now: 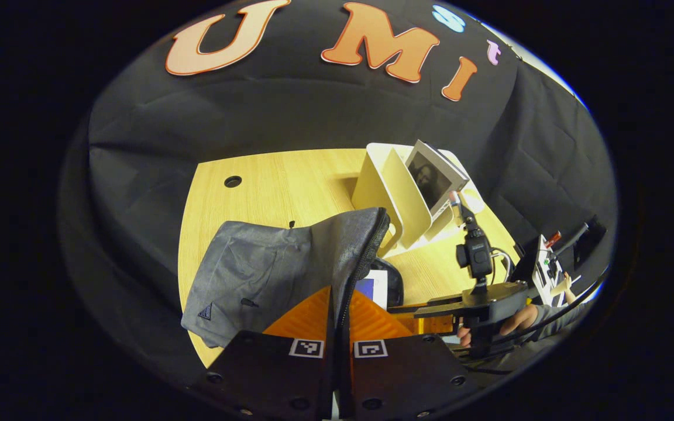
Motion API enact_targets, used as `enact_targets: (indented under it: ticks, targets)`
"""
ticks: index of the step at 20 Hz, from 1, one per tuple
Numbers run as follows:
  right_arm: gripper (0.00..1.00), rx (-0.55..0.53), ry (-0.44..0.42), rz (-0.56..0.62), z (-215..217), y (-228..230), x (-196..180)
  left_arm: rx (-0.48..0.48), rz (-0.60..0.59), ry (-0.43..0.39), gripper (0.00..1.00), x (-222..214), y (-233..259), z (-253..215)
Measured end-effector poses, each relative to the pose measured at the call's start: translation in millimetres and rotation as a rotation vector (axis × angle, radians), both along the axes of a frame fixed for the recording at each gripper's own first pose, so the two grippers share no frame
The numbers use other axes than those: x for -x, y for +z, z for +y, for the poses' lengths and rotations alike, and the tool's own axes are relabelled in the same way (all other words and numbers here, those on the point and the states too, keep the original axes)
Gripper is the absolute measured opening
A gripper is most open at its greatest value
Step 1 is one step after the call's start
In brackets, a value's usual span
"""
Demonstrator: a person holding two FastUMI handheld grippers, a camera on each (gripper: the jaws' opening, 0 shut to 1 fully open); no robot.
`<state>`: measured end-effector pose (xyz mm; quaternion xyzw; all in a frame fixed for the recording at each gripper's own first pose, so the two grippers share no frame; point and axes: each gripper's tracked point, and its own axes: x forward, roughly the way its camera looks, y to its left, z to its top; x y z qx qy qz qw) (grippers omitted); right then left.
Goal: Open the schoolbag, grab two books from the bookshelf and put them into the schoolbag.
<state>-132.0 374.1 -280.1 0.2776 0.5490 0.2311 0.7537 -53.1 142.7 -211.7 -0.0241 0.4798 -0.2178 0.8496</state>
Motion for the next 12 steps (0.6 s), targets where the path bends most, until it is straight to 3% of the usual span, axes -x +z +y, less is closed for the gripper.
enact_targets:
  ticks: [4,10,12]
  targets:
    - [0.68,0.053,0.036,-0.040,-36,17,-3,-0.010,0.005,0.034,0.05,-1,-1,-1]
    - [0.74,0.119,0.019,-0.081,-96,46,-17,-0.021,0.021,0.072,0.05,0,-4,-5]
    - [0.81,0.153,0.018,-0.107,-116,57,-28,-0.029,0.024,0.080,0.05,1,-6,-4]
